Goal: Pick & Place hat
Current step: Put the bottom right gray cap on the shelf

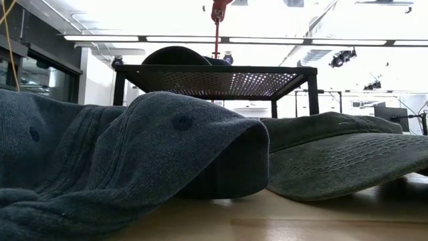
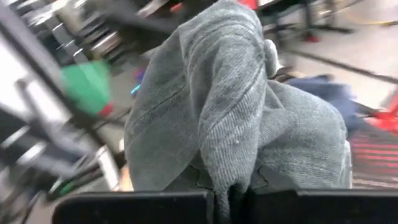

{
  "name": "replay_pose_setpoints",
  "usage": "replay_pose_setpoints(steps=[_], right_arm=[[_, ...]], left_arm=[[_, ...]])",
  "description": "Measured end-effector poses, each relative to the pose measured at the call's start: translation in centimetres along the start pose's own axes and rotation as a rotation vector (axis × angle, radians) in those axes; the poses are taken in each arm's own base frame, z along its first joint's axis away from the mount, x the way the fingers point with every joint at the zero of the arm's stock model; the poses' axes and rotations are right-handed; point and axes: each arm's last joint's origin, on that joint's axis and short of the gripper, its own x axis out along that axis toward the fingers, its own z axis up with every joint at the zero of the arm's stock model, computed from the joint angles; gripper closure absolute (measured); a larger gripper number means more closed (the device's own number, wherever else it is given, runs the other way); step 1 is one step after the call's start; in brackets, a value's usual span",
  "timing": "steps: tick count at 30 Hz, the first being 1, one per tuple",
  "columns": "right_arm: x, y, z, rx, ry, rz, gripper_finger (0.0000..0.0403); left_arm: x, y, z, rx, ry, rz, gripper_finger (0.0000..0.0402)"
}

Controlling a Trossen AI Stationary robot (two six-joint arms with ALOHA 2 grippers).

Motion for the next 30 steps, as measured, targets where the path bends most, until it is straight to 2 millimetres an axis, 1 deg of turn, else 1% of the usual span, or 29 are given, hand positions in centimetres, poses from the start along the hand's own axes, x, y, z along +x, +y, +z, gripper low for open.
replay_pose_setpoints(steps=[4,8,12,16,19,25,30], right_arm=[[1.1,-1.6,1.0,0.074,-0.049,-0.108,0.0399],[2.7,-3.2,1.6,0.157,-0.077,-0.203,0.0399],[4.2,-4.8,1.9,0.245,-0.085,-0.288,0.0399],[5.7,-6.1,1.8,0.318,-0.065,-0.349,0.0399],[7.1,-6.8,1.5,0.367,-0.044,-0.375,0.0399],[9.6,-8.1,0.8,0.444,-0.003,-0.43,0.0399],[11.2,-8.9,0.3,0.509,0.018,-0.465,0.0399]], left_arm=[[-1.1,1.0,-0.2,0.025,0.052,0.09,0.0182],[-1.9,1.8,-0.8,0.085,0.118,0.234,0.0188],[-2.5,2.6,-1.1,0.171,0.169,0.392,0.019],[-2.7,2.8,-1.4,0.265,0.21,0.504,0.019],[-2.6,3.2,-1.5,0.309,0.232,0.556,0.019],[-2.0,5.1,-2.3,0.366,0.326,0.624,0.019],[-1.6,6.5,-2.9,0.387,0.389,0.643,0.019]])
